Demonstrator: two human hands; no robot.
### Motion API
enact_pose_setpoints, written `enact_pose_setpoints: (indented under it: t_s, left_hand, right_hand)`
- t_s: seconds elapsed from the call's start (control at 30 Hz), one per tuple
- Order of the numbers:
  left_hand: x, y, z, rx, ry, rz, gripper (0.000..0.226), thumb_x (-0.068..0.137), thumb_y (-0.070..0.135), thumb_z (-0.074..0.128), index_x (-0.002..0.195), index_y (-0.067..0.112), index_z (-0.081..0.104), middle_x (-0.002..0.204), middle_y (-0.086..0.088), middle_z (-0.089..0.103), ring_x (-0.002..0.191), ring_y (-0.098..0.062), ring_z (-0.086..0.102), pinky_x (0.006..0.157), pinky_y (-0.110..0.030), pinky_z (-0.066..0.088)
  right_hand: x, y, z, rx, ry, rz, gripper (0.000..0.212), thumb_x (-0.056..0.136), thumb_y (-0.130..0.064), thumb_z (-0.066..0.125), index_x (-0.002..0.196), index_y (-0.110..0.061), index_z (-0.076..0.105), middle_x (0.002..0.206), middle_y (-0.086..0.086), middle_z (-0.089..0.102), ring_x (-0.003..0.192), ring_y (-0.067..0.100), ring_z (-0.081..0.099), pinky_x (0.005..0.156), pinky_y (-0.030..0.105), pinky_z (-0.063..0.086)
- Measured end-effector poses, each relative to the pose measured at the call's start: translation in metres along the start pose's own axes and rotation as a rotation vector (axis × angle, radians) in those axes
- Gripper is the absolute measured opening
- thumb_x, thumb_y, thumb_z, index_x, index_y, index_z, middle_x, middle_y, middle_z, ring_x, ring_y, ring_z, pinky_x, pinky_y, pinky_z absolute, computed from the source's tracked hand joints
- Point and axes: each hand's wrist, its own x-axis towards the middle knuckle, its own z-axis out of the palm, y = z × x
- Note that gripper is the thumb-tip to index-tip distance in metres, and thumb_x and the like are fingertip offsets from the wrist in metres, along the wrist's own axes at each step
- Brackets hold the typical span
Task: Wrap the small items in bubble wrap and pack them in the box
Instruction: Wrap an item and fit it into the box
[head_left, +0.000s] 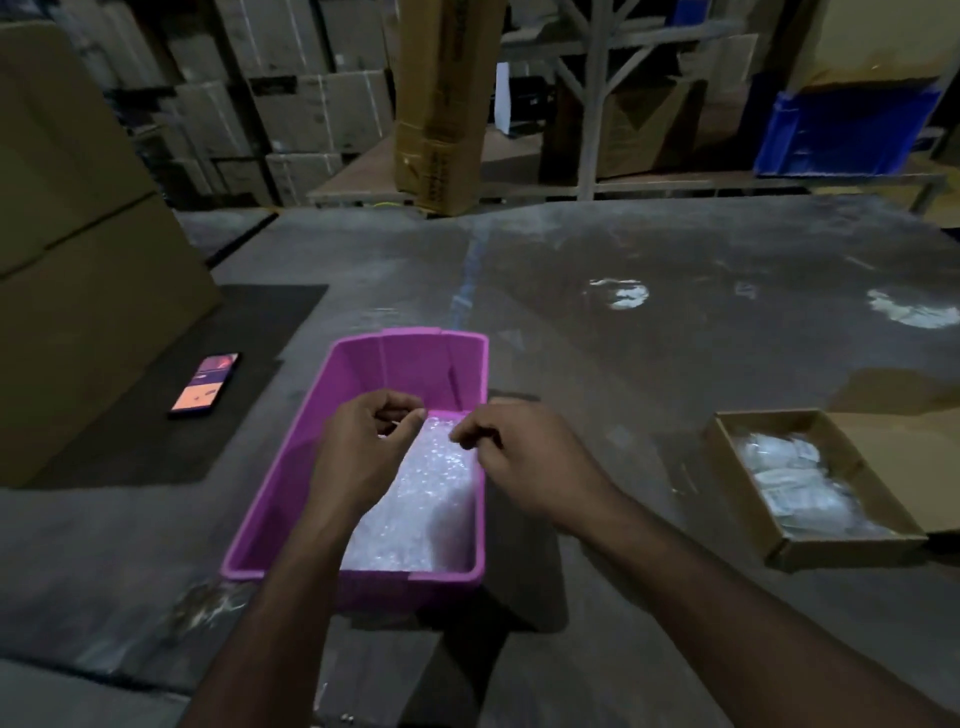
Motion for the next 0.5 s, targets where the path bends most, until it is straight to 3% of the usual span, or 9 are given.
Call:
enact_pose_setpoints:
  t_s: [0.07, 0.17, 0.23, 0.37, 0.5]
  left_hand:
    - [0.005, -0.024, -0.013, 0.099, -0.087, -0.043, 0.022, 0.089, 0.036, 0.076, 0.108, 0.025, 0.074, 0.089, 0.013, 0.073, 0.081, -0.005, 0.069, 0.075, -0.037, 0.06]
    - [0.013, -0.051, -0.021, 0.278, -0.272, -0.083, 0.042, 0.086, 0.038, 0.078, 0.122, 0.02, 0.067, 0.1, 0.007, 0.071, 0.085, -0.011, 0.069, 0.078, -0.033, 0.057]
    - [0.014, -0.06, -0.022, 0.312, -0.361, -0.094, 0.048, 0.086, 0.037, 0.079, 0.128, 0.019, 0.063, 0.106, 0.005, 0.069, 0.09, -0.016, 0.068, 0.082, -0.034, 0.056]
    - [0.016, -0.068, -0.026, 0.347, -0.457, -0.067, 0.052, 0.087, 0.038, 0.077, 0.134, 0.026, 0.057, 0.116, 0.006, 0.067, 0.095, -0.014, 0.068, 0.087, -0.039, 0.057]
    - [0.02, -0.071, -0.03, 0.367, -0.494, -0.041, 0.054, 0.087, 0.038, 0.077, 0.135, 0.029, 0.055, 0.121, 0.006, 0.066, 0.095, -0.012, 0.068, 0.088, -0.038, 0.057]
  right_hand:
    - [0.014, -0.011, 0.023, -0.154, -0.128, -0.031, 0.032, 0.091, -0.009, 0.055, 0.114, -0.018, 0.075, 0.114, -0.002, 0.074, 0.104, 0.014, 0.067, 0.092, 0.028, 0.052]
    - [0.027, -0.018, 0.06, -0.421, -0.351, -0.051, 0.022, 0.089, -0.016, 0.062, 0.108, -0.013, 0.072, 0.112, 0.007, 0.072, 0.105, 0.027, 0.065, 0.085, 0.037, 0.053]
    - [0.032, -0.024, 0.077, -0.563, -0.473, -0.033, 0.015, 0.086, -0.02, 0.069, 0.096, -0.008, 0.067, 0.102, 0.011, 0.07, 0.096, 0.031, 0.066, 0.075, 0.035, 0.051]
    - [0.044, -0.027, 0.101, -0.748, -0.726, 0.039, 0.038, 0.084, -0.039, 0.078, 0.108, -0.011, 0.068, 0.093, 0.003, 0.065, 0.083, 0.024, 0.062, 0.068, 0.031, 0.042]
    - [0.048, -0.019, 0.122, -0.812, -0.697, 0.055, 0.026, 0.092, -0.029, 0.069, 0.112, -0.012, 0.068, 0.112, 0.004, 0.07, 0.1, 0.024, 0.067, 0.07, 0.032, 0.043]
